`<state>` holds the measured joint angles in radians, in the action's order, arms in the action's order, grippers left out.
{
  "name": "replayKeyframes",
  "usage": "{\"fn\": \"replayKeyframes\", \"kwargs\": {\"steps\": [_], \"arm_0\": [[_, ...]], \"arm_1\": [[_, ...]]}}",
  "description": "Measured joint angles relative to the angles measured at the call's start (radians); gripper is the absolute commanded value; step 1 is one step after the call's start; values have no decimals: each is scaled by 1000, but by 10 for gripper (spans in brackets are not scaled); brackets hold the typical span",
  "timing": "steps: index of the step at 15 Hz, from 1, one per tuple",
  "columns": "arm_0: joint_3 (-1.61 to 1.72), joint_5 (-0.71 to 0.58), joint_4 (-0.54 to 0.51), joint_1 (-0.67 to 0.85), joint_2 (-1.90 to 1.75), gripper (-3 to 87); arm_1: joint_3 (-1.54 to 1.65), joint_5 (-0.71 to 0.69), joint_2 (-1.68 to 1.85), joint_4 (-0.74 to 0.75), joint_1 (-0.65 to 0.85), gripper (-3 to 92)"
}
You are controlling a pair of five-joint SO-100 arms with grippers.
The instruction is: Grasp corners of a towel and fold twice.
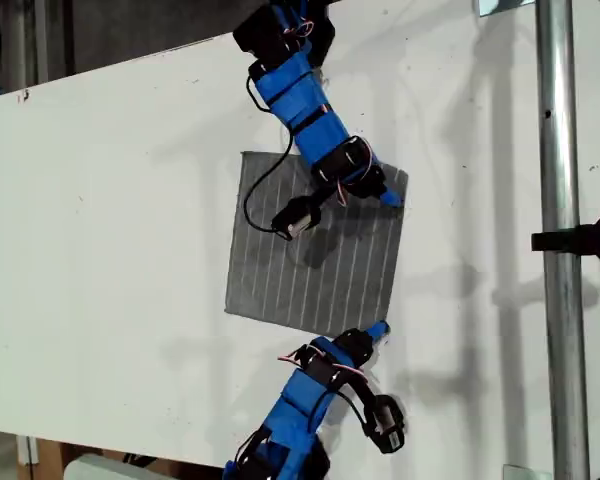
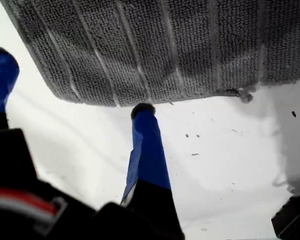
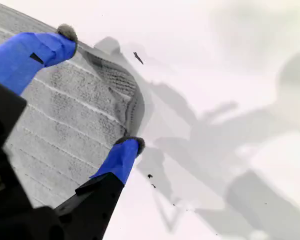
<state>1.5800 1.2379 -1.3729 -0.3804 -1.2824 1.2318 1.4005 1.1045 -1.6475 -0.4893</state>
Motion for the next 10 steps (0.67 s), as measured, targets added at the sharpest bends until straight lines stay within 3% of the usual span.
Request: {"fn": "replayKeyframes", "kwargs": {"steps": [3, 5, 7, 8, 10], "arm_0": [[9, 37, 43, 0, 41, 338], [61, 61, 92, 0, 44, 298], [78, 75, 124, -2, 43, 142], [84, 78, 146, -2, 41, -4], [107, 80, 184, 11, 29, -28]], "arm_1": [[51, 17, -54, 74, -9, 386], [55, 21, -103, 106, -11, 261], [38, 21, -112, 141, -11, 30], [38, 35, -112, 144, -11, 13], [38, 48, -115, 144, -12, -2]]}}
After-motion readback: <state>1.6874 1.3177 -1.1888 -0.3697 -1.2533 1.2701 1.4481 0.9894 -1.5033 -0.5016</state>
